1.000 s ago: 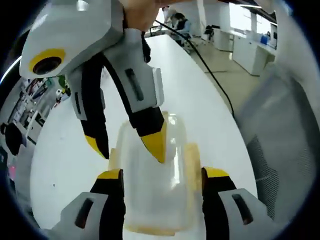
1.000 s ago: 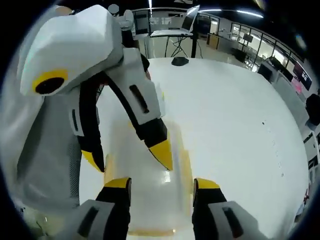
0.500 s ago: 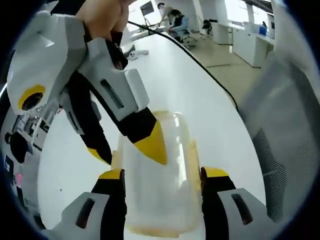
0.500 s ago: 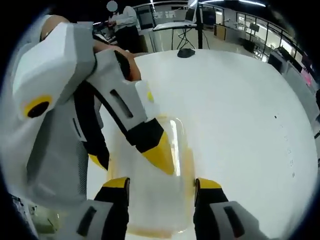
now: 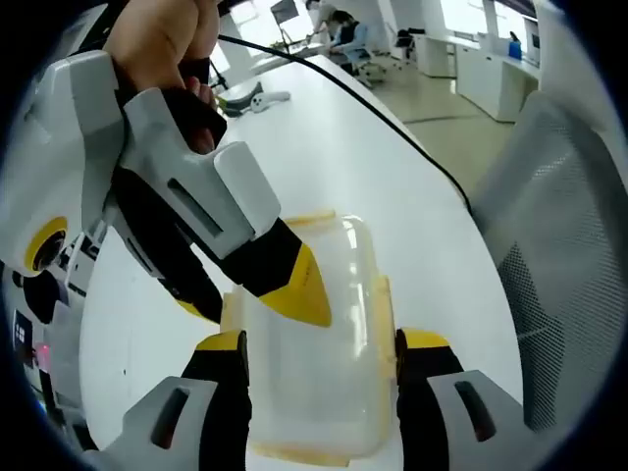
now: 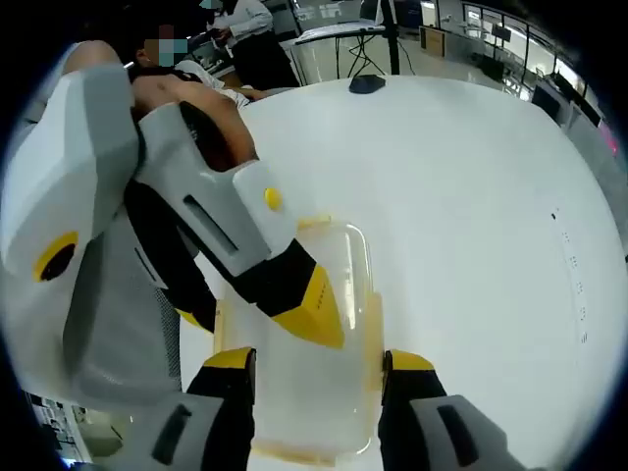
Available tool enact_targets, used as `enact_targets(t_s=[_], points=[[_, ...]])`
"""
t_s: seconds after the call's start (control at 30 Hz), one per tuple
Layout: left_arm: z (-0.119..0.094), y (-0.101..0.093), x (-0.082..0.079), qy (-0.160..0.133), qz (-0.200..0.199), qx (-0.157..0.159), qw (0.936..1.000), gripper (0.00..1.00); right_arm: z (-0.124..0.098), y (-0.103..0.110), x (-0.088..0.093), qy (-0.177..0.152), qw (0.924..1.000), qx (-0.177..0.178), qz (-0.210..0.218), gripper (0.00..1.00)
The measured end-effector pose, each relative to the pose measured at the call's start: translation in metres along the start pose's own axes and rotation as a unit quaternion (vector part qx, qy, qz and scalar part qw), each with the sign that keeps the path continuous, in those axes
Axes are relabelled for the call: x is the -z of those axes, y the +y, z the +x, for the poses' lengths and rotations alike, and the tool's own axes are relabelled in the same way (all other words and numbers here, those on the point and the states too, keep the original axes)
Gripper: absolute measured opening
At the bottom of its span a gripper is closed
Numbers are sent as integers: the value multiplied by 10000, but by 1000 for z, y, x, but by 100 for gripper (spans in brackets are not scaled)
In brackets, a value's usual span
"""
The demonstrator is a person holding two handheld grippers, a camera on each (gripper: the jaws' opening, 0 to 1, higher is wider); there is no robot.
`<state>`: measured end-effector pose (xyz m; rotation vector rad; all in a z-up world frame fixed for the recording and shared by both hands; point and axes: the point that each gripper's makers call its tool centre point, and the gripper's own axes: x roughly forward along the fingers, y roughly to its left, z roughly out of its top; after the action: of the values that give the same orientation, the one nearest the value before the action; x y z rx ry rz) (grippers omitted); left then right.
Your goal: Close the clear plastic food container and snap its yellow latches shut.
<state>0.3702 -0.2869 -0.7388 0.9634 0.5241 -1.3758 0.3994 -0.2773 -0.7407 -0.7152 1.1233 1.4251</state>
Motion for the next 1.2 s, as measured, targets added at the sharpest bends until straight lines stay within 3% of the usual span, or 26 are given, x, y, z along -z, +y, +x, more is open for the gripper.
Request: enact_targets(t_s=[0.27, 0.5, 0.63, 0.7, 0.73, 0.77, 0.83, 1.0, 1.2], points=[[1, 1, 1, 105, -19, -163, 9998, 56, 1, 2, -1, 67, 9999, 9, 141, 47], [3, 2, 1, 160, -26, -359, 9992, 55, 2, 1, -1, 387, 9990, -138, 179, 46], [4, 0, 1, 170, 85, -351, 9992, 56, 3, 1, -1, 492, 9983, -248, 181, 46], [6, -2, -2, 204, 496, -374, 9979, 55, 2, 0, 0, 477, 9982, -301, 187, 46], [7, -3, -1, 161, 367, -423, 9983, 56, 2, 1, 0, 487, 9981, -292, 223, 46], [9, -2, -2, 168, 619, -631, 9959, 55, 3, 1, 0, 489, 9981, -292, 223, 46], [10, -5, -1, 127, 506, -654, 9965, 54, 2, 1, -1, 420, 9986, -286, 167, 46], [6, -3, -3, -44, 403, -398, 9984, 55, 2, 1, 0, 458, 9985, -295, 62, 47], [6, -5, -5, -168, 383, -359, 9985, 57, 1, 1, 3, 481, 9983, -316, 70, 48]])
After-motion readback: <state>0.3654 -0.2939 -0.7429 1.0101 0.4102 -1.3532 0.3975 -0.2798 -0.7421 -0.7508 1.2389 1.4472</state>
